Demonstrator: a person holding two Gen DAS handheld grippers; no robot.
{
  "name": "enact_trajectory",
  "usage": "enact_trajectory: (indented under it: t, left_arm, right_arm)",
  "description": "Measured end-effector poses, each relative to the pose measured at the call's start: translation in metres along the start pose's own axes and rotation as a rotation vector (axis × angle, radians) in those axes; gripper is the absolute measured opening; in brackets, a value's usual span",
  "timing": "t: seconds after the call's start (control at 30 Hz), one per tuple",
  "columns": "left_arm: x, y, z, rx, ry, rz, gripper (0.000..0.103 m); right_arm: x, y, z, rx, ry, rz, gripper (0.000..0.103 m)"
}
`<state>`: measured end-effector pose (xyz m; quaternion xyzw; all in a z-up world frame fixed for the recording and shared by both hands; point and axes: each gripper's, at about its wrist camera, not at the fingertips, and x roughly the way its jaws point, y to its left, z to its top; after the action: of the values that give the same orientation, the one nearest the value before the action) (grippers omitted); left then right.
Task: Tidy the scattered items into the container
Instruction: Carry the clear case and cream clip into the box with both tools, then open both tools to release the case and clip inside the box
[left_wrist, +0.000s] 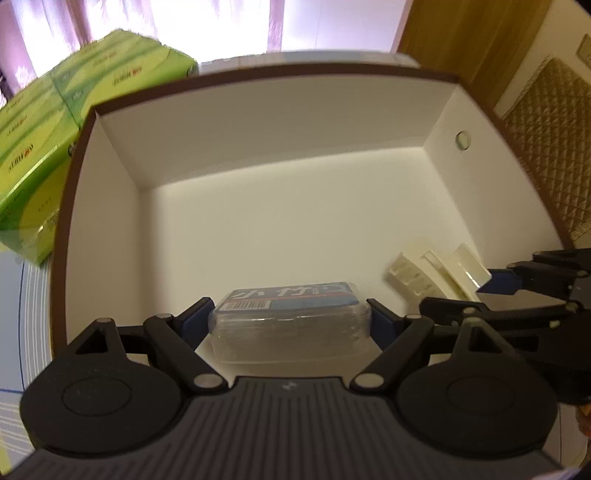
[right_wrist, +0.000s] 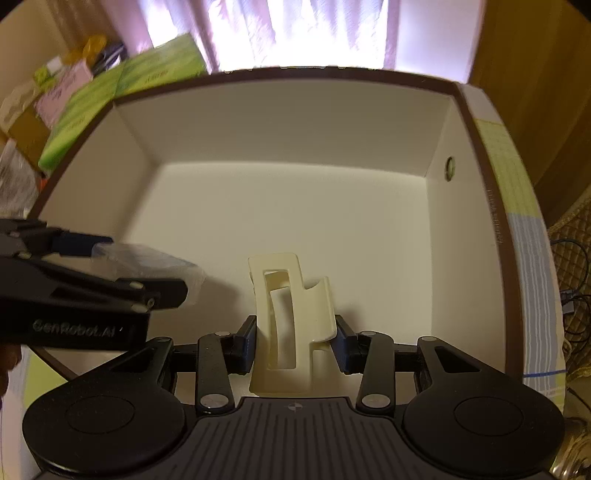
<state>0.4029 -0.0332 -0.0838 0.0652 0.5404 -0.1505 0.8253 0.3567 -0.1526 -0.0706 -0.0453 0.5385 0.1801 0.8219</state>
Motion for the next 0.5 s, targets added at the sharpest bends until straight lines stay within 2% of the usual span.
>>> enact_trajectory:
  t: [0.07,0.1,0.13,0.17,0.27,0.5]
  left_arm:
    - [0.006,0.002,0.001,-0.014,0.037,0.006,0.084]
    - [0.008,0.004,0.001,-0.023,0.055,0.007,0.084]
    - [0.010,0.006,0.001,-0.033,0.067,0.001,0.084]
    - [0.010,0.007,0.001,-0.041,0.075,-0.009,0.088]
    - [0.010,0.008,0.000,-0.028,0.095,0.002,0.094]
    - [0.003,0.010,-0.003,-0.021,0.103,0.015,0.097]
  right_arm:
    - [0.003,0.001,0.002,-0.017,0.026,-0.026,0.045]
    - [0.003,0.002,0.003,-0.034,0.035,-0.038,0.061]
    - [0.001,0.003,0.003,-0.046,0.028,-0.049,0.088]
    - [-0.002,0.003,0.003,-0.058,0.016,-0.050,0.095]
    - [-0.008,0.003,0.004,-0.075,0.021,-0.029,0.095]
    - [-0.020,-0.006,-0.001,-0.068,0.045,-0.013,0.095]
